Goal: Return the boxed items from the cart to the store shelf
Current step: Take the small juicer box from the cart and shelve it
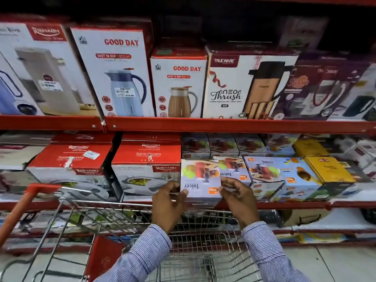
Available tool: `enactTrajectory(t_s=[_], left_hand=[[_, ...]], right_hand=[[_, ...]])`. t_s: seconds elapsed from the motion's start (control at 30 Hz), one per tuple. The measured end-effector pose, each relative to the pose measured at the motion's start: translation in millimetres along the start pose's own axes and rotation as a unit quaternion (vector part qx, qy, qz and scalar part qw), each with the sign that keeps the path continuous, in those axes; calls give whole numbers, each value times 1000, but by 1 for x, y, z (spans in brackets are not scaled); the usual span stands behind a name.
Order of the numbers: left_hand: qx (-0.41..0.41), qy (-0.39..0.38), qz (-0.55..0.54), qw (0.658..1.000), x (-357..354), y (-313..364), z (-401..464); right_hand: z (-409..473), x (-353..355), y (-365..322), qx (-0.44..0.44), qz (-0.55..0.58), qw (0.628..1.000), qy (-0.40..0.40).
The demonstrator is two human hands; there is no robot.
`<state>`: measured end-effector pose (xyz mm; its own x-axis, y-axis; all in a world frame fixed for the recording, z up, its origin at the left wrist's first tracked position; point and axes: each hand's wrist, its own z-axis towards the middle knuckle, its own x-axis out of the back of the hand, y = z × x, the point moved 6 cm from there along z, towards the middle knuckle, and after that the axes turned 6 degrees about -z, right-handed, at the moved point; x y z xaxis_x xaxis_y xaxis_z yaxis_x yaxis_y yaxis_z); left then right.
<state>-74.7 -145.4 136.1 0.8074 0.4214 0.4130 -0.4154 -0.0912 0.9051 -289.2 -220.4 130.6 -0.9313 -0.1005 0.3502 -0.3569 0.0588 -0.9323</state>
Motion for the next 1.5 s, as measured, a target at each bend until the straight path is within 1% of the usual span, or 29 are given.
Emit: enactTrajectory(t_s=[0.17,0.33,0.5,0.6,0.73,0.83,0.87,0.9,0.97,1.07,1.13,1.23,1.37,1.5], left_hand=[[12,16,-10,1000,-13,-14,7],[47,7,-30,998,-25,-29,18],[66,2,-26,997,-34,-40,27],[79,11,-31,996,-35,-41,33],[108,35,-51,992,-36,-39,39],[113,62,-38,991,-35,-40,42],[115,74,-42,990,-33,-39,42],[118,86,-54,988,-33,-40,43],[126,109,-77,983,-32,-39,44],[145,129,-97,976,-30,-36,45],[171,138,-123,968,-31,-37,46],[208,154,-154,954,-32,-43,46],[222,160,-180,945,-34,-48,43],[213,161,-189,945,-35,-48,42]], right_hand=[[12,-7,3,0,-10,1000,-3],[26,-15,14,-17,-31,999,5],[40,-23,20,-37,-47,998,14],[47,-26,18,-26,-78,996,14],[53,-27,15,-21,-128,991,44],[57,-30,11,14,-184,980,70],[57,-32,8,31,-231,970,67],[57,-35,2,48,-296,952,58],[57,-41,-8,76,-421,903,33],[58,-50,-22,112,-525,843,-5],[63,-52,-25,126,-561,818,-18],[80,-45,-31,147,-585,797,-29],[107,-43,-36,166,-586,782,-130],[123,-46,-31,162,-617,749,-182]])
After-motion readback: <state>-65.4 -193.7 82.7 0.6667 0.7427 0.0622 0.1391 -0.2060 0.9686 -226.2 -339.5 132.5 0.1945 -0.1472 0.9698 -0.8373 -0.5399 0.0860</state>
